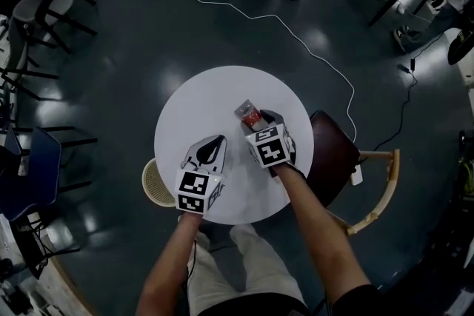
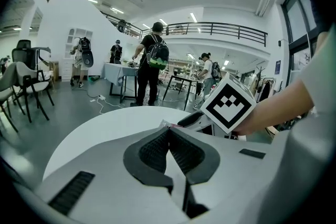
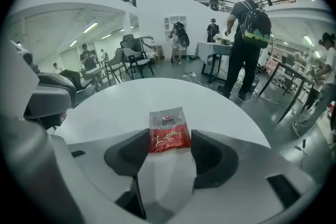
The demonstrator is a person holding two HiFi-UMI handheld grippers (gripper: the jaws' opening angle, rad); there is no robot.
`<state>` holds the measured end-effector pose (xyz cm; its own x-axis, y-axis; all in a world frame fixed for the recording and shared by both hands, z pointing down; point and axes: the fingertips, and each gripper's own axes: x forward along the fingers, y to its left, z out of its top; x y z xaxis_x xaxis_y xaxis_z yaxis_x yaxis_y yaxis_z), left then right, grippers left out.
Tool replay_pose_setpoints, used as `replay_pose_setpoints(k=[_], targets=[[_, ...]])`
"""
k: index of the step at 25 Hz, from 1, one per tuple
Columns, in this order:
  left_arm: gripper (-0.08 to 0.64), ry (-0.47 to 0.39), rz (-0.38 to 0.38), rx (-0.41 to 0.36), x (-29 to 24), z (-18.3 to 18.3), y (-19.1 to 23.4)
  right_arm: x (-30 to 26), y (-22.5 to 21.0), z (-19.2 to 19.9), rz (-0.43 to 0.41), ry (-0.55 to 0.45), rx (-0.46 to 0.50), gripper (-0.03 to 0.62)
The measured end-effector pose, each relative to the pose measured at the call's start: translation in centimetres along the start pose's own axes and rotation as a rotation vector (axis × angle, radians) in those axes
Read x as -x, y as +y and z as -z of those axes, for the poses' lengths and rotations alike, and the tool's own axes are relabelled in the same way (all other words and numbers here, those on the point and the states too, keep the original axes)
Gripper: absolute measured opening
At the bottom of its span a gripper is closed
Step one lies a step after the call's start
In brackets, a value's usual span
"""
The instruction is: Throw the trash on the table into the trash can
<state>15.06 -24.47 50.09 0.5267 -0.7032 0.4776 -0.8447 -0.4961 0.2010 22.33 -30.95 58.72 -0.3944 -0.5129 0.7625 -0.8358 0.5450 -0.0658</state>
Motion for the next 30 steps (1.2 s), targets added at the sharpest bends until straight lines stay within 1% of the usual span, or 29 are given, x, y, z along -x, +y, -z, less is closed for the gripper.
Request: replay_pose_setpoints(k=[5, 6, 7, 10, 11, 14, 20, 30], targets=[[0.015, 0.000, 0.001, 0.004, 0.3, 0.1, -0.4, 0.2, 0.0, 0.0, 0.006, -0.009, 0.016, 0.224], [0.015, 0.001, 0.001, 0.000, 0.3, 0.1, -0.4, 0.2, 0.1, 0.0, 0.004, -0.008, 0.022, 0.211], [0.015, 0.002, -0.002, -0.007, 0.3, 0.1, -0.4, 0.3, 0.3, 0.0, 0.004, -0.007, 0.029, 0.180], [0.015, 0.003, -0.009, -0.021, 0.1, 0.1, -0.3, 0.7, 0.2, -0.3, 0.022, -0.024, 0.046, 0.151], [0.015, 0.003, -0.010, -0.022, 0.1, 0.1, -0.2, 0.8, 0.2, -0.4, 0.032, -0.029, 0.051, 0.054], [0.015, 0.000, -0.011, -0.017, -0.1, 0.0, 0.0, 0.9, 0.4, -0.4, 0.041, -0.031, 0.072, 0.048], [0.015, -0.010, -0.006, -0.019, 0.2, -0.7, 0.3, 1.6, 0.6, -0.9, 0.044, -0.062, 0.045, 0.034], [0.015, -0.009, -0.007, -0.010, 2.6, -0.7, -0.1, 4.7, 2.8, -1.5, 0.023, -0.097, 0.005, 0.029]])
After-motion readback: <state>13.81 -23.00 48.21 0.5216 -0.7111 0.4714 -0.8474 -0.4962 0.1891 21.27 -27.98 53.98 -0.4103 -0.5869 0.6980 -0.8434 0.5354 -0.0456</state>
